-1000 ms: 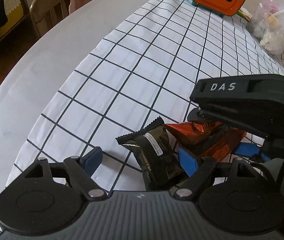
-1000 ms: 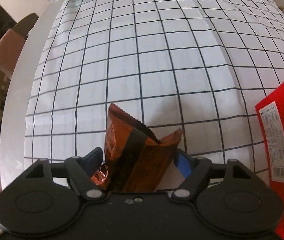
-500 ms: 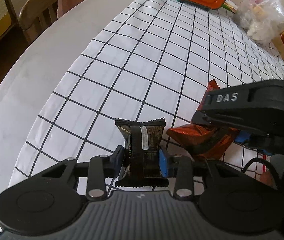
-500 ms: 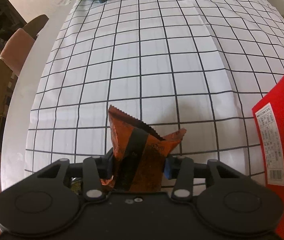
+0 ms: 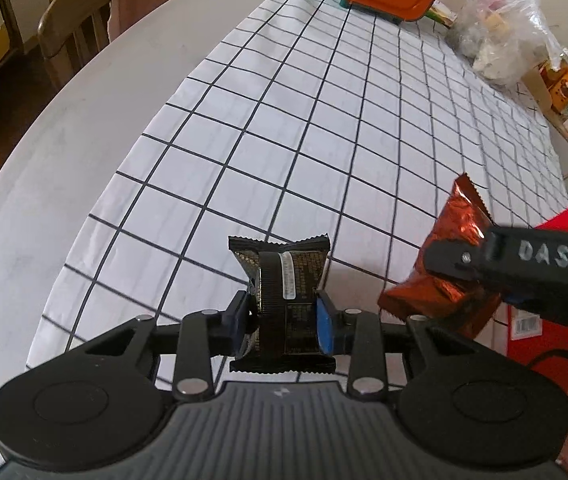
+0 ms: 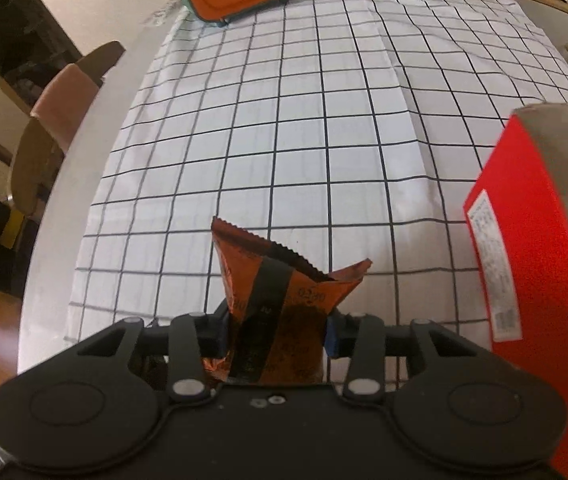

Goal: Organize snacks
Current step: 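Carry the black bar and red-black chip bag with both grippers into the box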

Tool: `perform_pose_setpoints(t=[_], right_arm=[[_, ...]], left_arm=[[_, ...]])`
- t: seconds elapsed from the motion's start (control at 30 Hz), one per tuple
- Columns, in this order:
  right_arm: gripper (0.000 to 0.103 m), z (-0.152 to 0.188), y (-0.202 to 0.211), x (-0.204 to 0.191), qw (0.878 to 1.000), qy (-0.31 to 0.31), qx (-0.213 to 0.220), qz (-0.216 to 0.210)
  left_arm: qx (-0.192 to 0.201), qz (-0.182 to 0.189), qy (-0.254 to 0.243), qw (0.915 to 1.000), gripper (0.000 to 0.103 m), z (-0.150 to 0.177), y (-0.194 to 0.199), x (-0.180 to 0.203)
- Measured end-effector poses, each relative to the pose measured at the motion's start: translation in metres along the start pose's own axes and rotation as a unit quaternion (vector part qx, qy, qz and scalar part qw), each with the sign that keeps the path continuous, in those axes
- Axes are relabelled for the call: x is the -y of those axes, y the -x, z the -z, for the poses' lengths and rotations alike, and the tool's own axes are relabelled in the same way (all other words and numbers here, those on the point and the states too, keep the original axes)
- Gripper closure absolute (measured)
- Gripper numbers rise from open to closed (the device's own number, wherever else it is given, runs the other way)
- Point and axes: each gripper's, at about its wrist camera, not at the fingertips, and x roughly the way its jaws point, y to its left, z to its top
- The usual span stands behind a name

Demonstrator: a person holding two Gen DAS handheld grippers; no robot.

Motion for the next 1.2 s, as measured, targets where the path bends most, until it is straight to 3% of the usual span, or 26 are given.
perform_pose_setpoints(t=[0.43, 0.7, 1.03, 1.2], right_arm=[[0.062, 0.027, 0.075, 0.028, 0.998, 0.027, 0.035, -0.037], [0.062, 0.038, 0.122, 0.063, 0.997, 0.041, 0.056, -0.041], [0.062, 0.045, 0.168, 0.137, 0.995, 0.04, 0.087, -0.025], [0.062, 0.045, 0.182, 0.18, 0.995, 0.025, 0.098, -0.011]], left_arm=[[0.024, 0.017, -0.057, 0.9979, 0.069, 0.023, 0.054, 0.037], [0.032, 0.04, -0.1, 0.9937, 0.069, 0.037, 0.087, 0.083], [0.047, 0.061, -0.163, 0.9836, 0.069, 0.054, 0.114, 0.158], [0.036, 0.072, -0.185, 0.9795, 0.069, 0.062, 0.112, 0.195]])
